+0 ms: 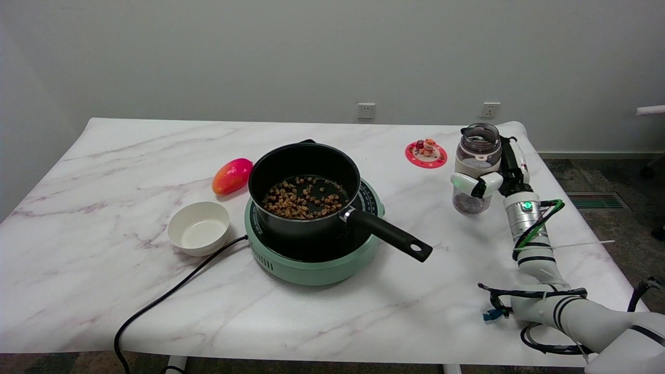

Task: Place the bottle onto the table.

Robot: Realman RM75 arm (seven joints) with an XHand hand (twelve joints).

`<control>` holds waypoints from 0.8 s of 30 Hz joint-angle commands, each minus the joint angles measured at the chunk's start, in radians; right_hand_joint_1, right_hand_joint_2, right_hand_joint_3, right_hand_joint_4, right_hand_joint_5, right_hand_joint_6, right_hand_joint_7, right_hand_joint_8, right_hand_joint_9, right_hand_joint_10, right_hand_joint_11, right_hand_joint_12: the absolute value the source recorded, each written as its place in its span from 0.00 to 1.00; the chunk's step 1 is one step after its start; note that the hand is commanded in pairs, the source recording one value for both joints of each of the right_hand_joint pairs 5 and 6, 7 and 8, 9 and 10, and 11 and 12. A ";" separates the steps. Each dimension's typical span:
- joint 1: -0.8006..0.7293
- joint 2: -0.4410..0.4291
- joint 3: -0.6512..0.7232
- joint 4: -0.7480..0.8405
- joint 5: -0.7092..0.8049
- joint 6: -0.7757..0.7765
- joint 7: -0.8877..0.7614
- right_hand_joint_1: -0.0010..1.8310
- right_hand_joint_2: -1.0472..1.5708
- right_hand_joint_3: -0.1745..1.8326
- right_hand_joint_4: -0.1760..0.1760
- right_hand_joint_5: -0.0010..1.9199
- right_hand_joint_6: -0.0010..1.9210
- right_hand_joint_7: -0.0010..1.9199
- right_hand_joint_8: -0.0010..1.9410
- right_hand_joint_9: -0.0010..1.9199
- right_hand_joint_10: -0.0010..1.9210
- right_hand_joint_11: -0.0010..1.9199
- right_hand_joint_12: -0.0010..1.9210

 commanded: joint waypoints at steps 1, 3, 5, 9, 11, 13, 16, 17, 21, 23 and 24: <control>-0.039 0.014 0.032 0.014 -0.001 0.006 0.020 0.72 0.22 0.72 0.50 0.34 0.34 0.60 0.60 0.44 0.44 0.25 0.25; -0.044 0.023 0.032 0.014 -0.001 0.003 0.026 0.72 0.18 0.71 0.50 0.28 0.28 0.52 0.52 0.36 0.36 0.22 0.22; -0.049 0.029 0.034 0.014 -0.001 0.003 0.027 0.71 0.15 0.70 0.50 0.24 0.24 0.49 0.48 0.31 0.31 0.21 0.21; -0.062 0.044 0.041 0.015 -0.001 0.003 0.031 0.71 0.07 0.74 0.50 0.13 0.13 0.37 0.36 0.26 0.26 0.21 0.21; -0.070 0.052 0.041 0.016 -0.001 0.003 0.037 0.70 0.05 0.74 0.50 0.11 0.11 0.32 0.31 0.25 0.25 0.21 0.21; -0.079 0.061 0.041 0.026 -0.001 0.000 0.038 0.70 0.05 0.70 0.50 0.10 0.10 0.30 0.30 0.24 0.24 0.21 0.21; -0.092 0.073 0.043 0.036 -0.001 -0.003 0.038 0.70 0.04 0.69 0.50 0.09 0.09 0.29 0.28 0.23 0.23 0.21 0.21; -0.100 0.080 0.048 0.044 -0.001 -0.007 0.038 0.70 0.04 0.69 0.50 0.08 0.08 0.29 0.28 0.23 0.23 0.21 0.21; -0.127 0.103 0.067 0.053 -0.002 -0.019 0.038 0.70 0.04 0.69 0.50 0.07 0.07 0.28 0.28 0.23 0.23 0.21 0.21; -0.139 0.119 0.078 0.049 -0.002 -0.026 0.038 0.69 0.04 0.68 0.50 0.07 0.07 0.28 0.27 0.22 0.22 0.21 0.21; -0.145 0.126 0.085 0.042 -0.002 -0.028 0.038 0.69 0.03 0.67 0.50 0.07 0.07 0.27 0.27 0.22 0.22 0.21 0.21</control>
